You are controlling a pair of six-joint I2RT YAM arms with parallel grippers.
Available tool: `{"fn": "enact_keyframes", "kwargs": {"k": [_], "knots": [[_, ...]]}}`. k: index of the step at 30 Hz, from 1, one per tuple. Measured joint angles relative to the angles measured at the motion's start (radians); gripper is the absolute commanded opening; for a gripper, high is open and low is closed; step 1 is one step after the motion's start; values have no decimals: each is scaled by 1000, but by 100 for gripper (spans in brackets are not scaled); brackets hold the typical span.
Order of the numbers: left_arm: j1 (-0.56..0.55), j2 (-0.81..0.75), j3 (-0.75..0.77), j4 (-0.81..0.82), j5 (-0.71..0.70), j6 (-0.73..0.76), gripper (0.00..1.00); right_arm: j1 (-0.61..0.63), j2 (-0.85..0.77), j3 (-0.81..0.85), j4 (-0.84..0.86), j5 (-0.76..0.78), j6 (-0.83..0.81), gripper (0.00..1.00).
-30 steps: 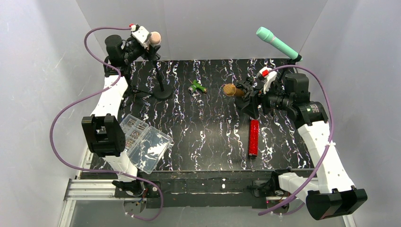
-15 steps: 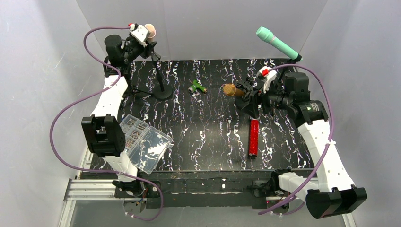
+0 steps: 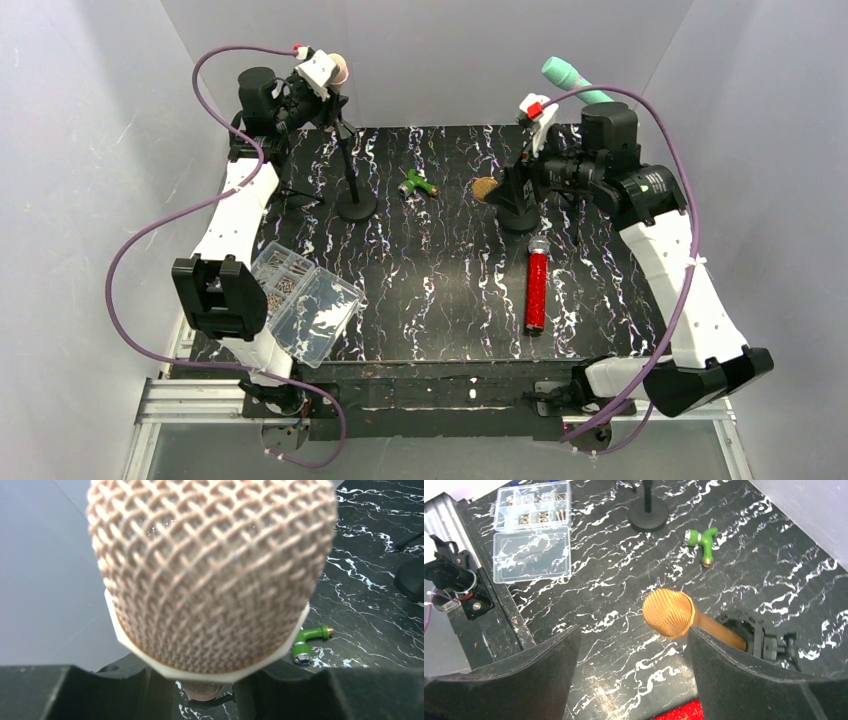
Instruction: Remove the microphone from the stand
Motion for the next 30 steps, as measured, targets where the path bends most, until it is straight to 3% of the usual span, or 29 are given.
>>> {"fn": "enact_keyframes", "kwargs": {"k": [8,16,30], "knots": [[-59,-63,26,-193,-95,23,0,111,95,70,42,14,24,86],[-206,-169,26,-411,-238,58,0,175,160,70,188,34,80,86],[-414,-261,26,-588,-557,100,0,284,328,36,479,5,242,82]]}}
